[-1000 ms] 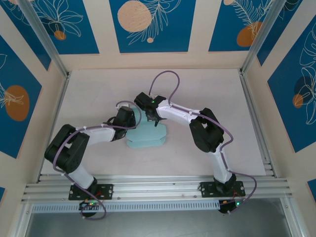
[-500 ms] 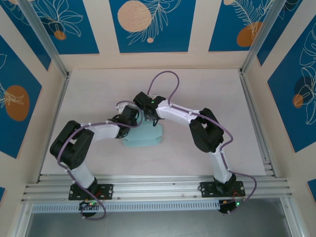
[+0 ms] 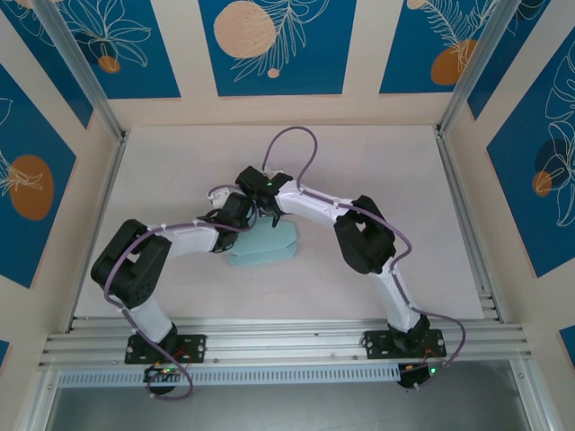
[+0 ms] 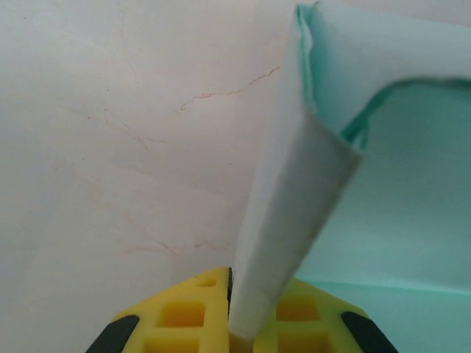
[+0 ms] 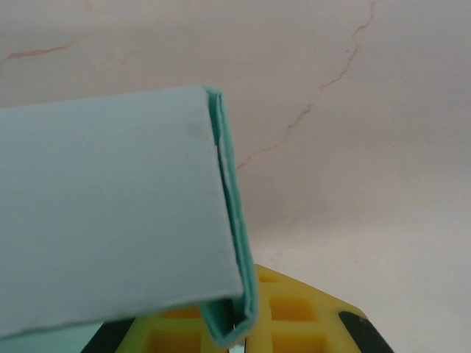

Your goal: Fold the paper box

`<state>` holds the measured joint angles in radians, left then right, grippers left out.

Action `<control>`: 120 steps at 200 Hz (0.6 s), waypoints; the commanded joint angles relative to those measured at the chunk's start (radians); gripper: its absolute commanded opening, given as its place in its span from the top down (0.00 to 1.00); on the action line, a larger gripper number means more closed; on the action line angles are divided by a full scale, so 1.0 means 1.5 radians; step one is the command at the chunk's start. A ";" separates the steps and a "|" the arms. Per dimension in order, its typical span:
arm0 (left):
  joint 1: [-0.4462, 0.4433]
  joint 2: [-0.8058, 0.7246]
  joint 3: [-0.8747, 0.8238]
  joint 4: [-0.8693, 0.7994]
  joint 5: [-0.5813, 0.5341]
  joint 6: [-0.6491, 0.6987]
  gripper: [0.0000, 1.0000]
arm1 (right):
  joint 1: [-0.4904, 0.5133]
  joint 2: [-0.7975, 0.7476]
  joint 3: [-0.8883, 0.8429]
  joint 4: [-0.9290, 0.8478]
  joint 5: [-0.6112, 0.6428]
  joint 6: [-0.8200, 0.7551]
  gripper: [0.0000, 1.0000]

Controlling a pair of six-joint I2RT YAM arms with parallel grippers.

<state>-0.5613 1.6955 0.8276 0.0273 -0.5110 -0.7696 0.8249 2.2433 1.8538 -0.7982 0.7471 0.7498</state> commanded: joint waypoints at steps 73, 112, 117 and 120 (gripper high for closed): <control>0.015 -0.043 -0.052 0.077 0.011 -0.064 0.49 | -0.005 0.069 0.001 -0.150 0.135 0.013 1.00; 0.015 -0.108 -0.062 0.091 0.142 -0.043 0.24 | -0.017 0.049 0.012 -0.120 0.074 -0.056 1.00; 0.015 -0.120 -0.065 0.091 0.151 -0.040 0.20 | -0.018 0.047 0.015 -0.122 0.071 -0.065 1.00; 0.015 -0.128 -0.067 0.091 0.156 -0.038 0.19 | -0.020 0.046 0.017 -0.123 0.067 -0.071 1.00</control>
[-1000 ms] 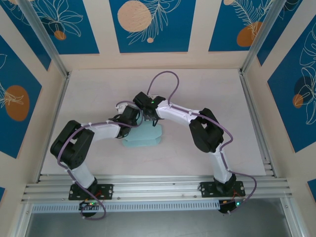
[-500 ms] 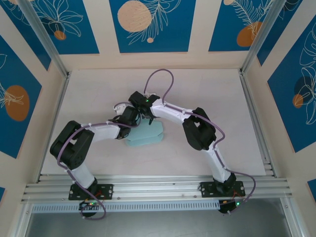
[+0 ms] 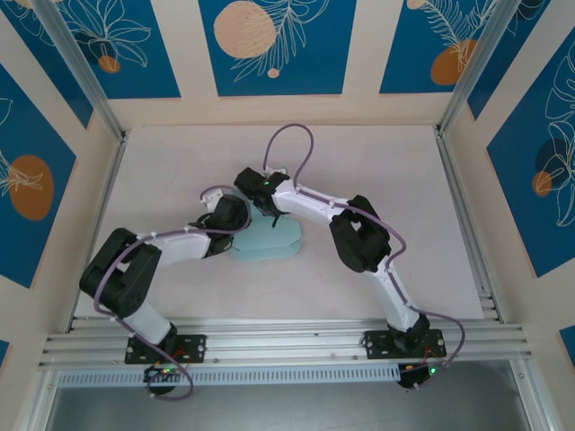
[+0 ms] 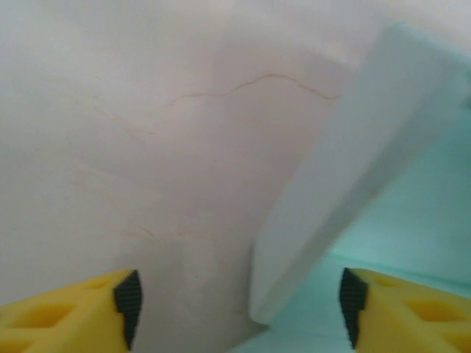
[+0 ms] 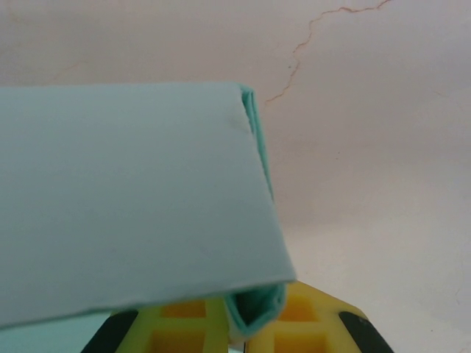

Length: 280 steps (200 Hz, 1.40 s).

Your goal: Fold the paper box

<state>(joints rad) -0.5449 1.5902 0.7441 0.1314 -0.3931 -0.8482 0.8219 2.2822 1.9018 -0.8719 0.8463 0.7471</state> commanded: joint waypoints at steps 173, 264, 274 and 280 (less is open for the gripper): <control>0.233 -0.317 -0.077 -0.103 0.271 0.120 0.00 | -0.069 0.072 0.158 -0.385 -0.377 -0.521 0.91; 0.242 -0.182 -0.075 -0.023 0.348 0.108 0.00 | -0.085 0.168 0.395 -0.457 -0.363 -0.532 0.53; 0.242 -0.176 -0.070 -0.025 0.348 0.111 0.00 | -0.085 0.165 0.416 -0.454 -0.368 -0.531 0.50; 0.242 -0.175 -0.067 -0.028 0.349 0.115 0.00 | -0.085 0.162 0.427 -0.450 -0.369 -0.529 0.49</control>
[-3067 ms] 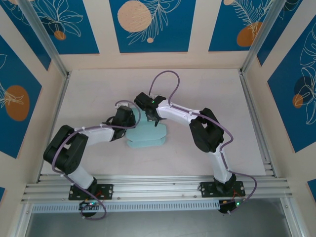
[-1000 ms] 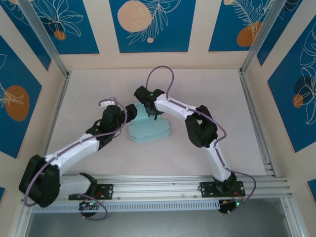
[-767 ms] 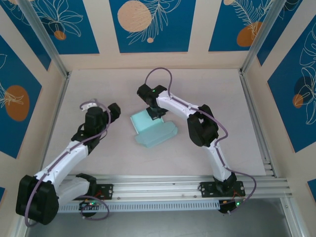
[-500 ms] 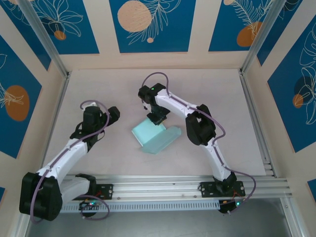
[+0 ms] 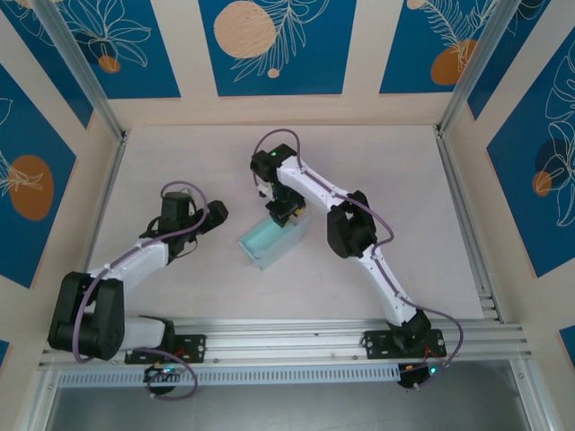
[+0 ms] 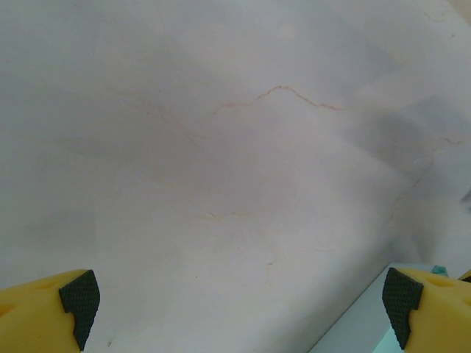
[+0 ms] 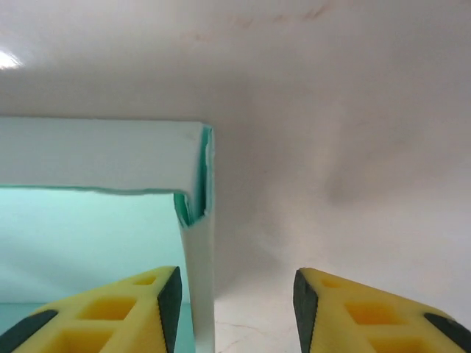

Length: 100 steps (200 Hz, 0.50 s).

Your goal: Fold the paper box

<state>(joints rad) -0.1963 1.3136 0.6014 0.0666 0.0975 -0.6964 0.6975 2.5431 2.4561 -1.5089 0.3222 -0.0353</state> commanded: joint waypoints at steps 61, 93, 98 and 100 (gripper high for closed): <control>0.008 0.005 0.049 -0.068 -0.005 0.089 0.01 | -0.002 -0.119 0.089 0.076 -0.031 0.051 0.43; 0.003 0.028 0.049 -0.094 0.004 0.114 0.17 | -0.003 -0.257 -0.006 0.165 0.009 0.124 0.45; 0.002 0.033 0.046 -0.091 0.010 0.114 0.21 | -0.004 -0.287 -0.042 0.188 0.018 0.138 0.45; 0.001 0.035 0.045 -0.089 0.012 0.114 0.22 | -0.004 -0.301 -0.056 0.198 0.022 0.142 0.45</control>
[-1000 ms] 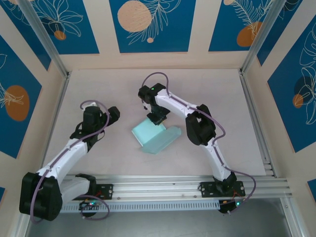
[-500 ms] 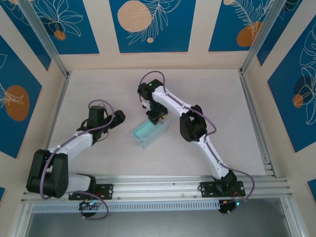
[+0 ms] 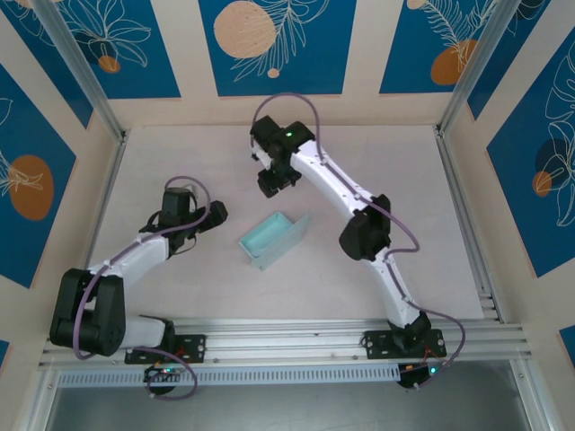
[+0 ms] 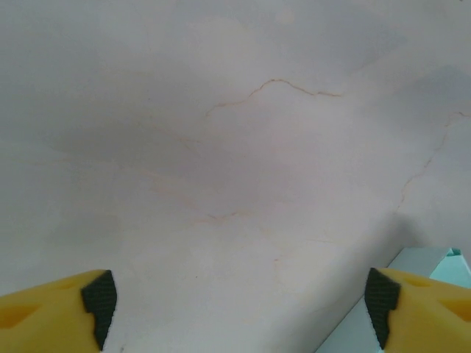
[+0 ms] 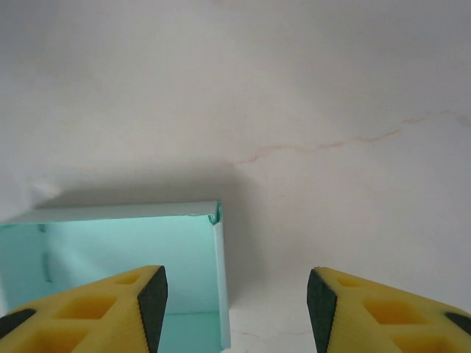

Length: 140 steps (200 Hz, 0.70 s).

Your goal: Fold the paper box

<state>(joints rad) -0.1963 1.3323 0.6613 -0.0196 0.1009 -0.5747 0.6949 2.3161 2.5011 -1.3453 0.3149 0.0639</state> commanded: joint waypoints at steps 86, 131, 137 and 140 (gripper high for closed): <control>-0.078 0.123 0.017 -0.024 0.006 0.057 0.45 | -0.022 -0.715 -0.862 0.388 0.076 0.399 0.68; -0.102 0.138 -0.012 -0.004 0.011 0.047 0.52 | -0.011 -0.800 -1.140 0.540 -0.030 0.540 0.75; -0.104 0.139 -0.018 -0.001 0.012 0.044 0.52 | -0.009 -0.799 -1.168 0.577 -0.048 0.554 0.75; -0.105 0.139 -0.019 0.002 0.013 0.042 0.53 | -0.008 -0.797 -1.182 0.597 -0.058 0.561 0.76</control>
<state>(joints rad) -0.3244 1.5238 0.6624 -0.0406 0.0925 -0.5129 0.6666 1.1416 0.8608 -0.6891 0.3550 0.7361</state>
